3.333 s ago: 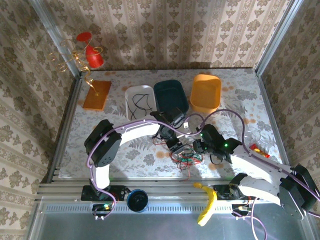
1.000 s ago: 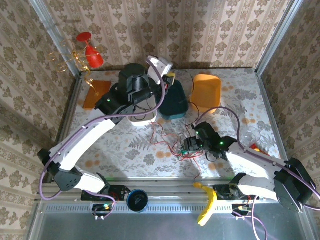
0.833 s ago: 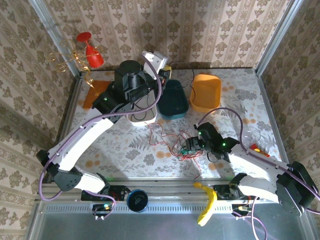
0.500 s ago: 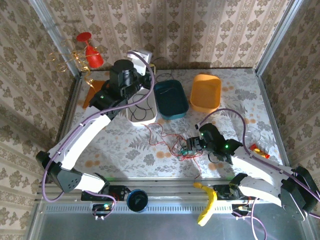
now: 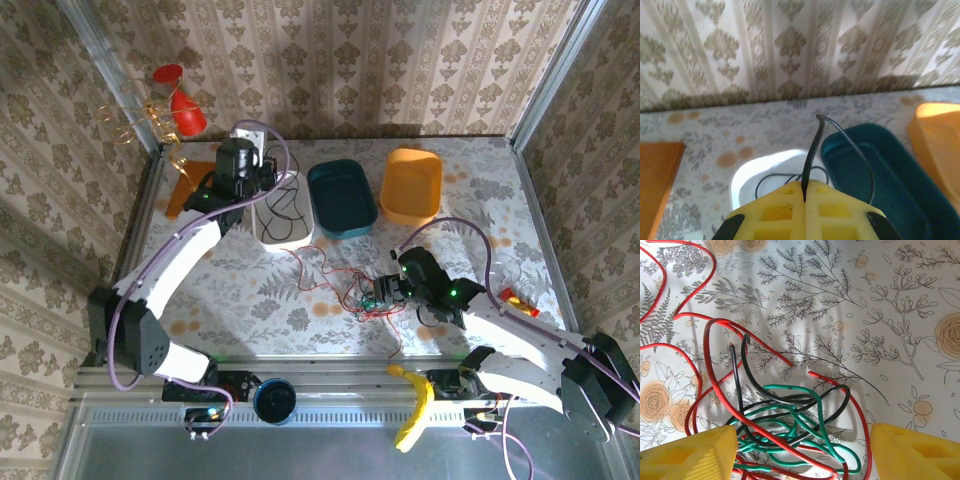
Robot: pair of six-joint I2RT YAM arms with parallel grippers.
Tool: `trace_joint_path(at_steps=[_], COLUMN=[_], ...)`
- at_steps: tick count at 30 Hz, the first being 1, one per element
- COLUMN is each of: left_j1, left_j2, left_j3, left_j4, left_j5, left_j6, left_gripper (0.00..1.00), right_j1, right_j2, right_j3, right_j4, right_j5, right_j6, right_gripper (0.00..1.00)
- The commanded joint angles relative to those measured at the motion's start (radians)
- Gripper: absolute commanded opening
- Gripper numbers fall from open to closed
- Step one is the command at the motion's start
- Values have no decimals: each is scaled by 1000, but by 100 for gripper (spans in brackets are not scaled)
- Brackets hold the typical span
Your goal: Untangle the cables
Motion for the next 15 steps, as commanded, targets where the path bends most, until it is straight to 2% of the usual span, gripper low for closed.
trace_joint_path(at_steps=[1, 6, 7, 9, 10, 13, 15], left_j1=[49, 70, 70, 68, 66, 45, 21], left_j2=[98, 288, 314, 335, 330, 288, 254], left_j3=[-60, -6, 20, 55, 63, 73, 81], left_j4=[82, 62, 38, 4, -1, -4, -20], left_j5=[40, 88, 92, 76, 58, 27, 17], left_j6=[-78, -100, -98, -95, -89, -43, -8], left_gripper=[0, 0, 9, 42, 54, 72, 76], right_j1=[-4, -3, -3, -3, -3, -3, -3], right_j2=[-16, -14, -15, -18, -20, -24, -21], right_j3=[13, 24, 25, 25, 25, 23, 23], right_j4=[-32, -49, -53, -59, -61, -63, -63], right_j5=[-11, -13, -11, -5, -1, 2, 4], right_j6=[-5, -13, -15, -14, -14, -15, -16], right_gripper=[72, 72, 72, 72, 72, 72, 72])
